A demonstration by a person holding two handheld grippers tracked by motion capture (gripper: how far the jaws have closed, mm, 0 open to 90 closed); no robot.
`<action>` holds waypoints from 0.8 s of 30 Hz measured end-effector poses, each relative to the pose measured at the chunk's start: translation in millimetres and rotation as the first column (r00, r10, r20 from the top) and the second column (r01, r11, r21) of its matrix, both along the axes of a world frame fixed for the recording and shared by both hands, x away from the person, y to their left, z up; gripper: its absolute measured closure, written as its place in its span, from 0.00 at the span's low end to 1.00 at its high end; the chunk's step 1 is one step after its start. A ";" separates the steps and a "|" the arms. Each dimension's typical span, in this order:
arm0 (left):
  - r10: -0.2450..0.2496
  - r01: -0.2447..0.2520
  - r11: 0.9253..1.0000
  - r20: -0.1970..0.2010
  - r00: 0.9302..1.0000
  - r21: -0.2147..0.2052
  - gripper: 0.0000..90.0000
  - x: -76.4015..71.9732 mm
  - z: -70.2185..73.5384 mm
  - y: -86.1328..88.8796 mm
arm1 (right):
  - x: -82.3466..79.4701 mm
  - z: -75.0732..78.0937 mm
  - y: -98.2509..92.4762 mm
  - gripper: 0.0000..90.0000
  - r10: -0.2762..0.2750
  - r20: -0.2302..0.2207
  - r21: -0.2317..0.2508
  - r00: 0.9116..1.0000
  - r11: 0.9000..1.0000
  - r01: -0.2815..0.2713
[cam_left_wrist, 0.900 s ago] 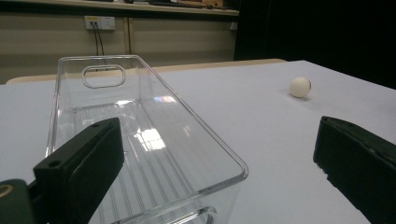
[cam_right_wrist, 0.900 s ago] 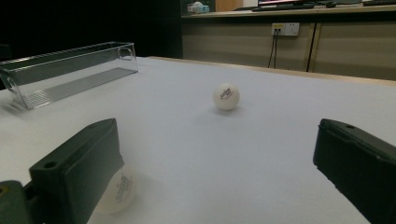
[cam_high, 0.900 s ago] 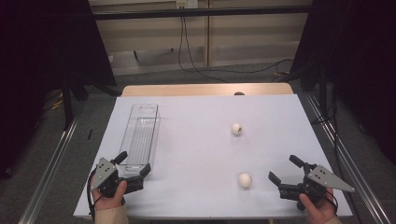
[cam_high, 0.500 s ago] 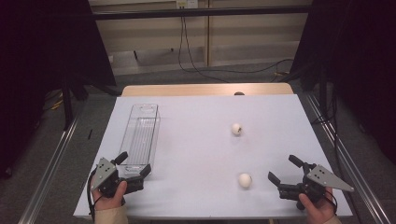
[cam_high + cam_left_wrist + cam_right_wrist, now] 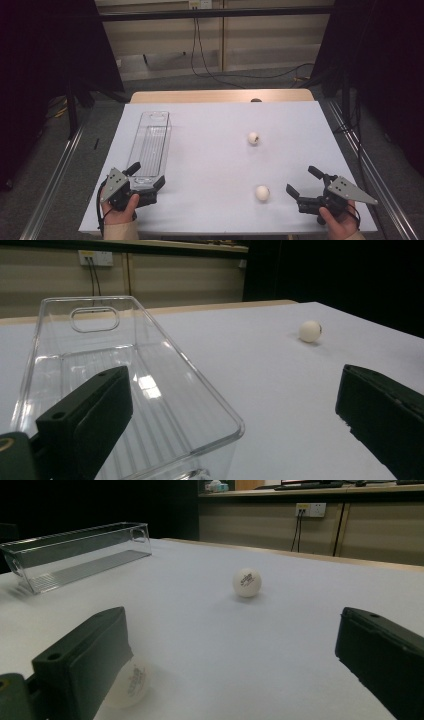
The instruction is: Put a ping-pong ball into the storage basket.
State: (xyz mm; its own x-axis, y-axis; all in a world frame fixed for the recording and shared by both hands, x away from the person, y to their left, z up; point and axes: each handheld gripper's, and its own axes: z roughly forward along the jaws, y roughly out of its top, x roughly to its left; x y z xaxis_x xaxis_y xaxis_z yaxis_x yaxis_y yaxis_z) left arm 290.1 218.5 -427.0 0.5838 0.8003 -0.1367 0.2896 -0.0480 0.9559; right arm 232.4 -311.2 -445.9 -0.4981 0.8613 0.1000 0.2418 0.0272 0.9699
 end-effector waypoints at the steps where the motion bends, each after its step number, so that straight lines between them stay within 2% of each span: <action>1: -0.001 0.001 1.000 0.001 1.000 -0.002 0.02 0.1 0.3 -1.1 | 0.2 -0.1 0.0 0.00 0.001 0.001 -0.002 1.000 1.000 -0.001; 15: -0.044 0.044 0.999 -0.007 0.999 -0.007 0.02 1.1 4.6 -17.5 | -0.4 -0.1 -0.6 0.01 0.006 0.001 -0.008 1.000 1.000 -0.006; 24: -0.074 0.074 0.997 -0.015 0.997 0.003 0.02 2.0 6.0 -28.6 | -0.7 0.0 0.5 0.01 0.012 0.000 -0.005 1.000 1.000 -0.012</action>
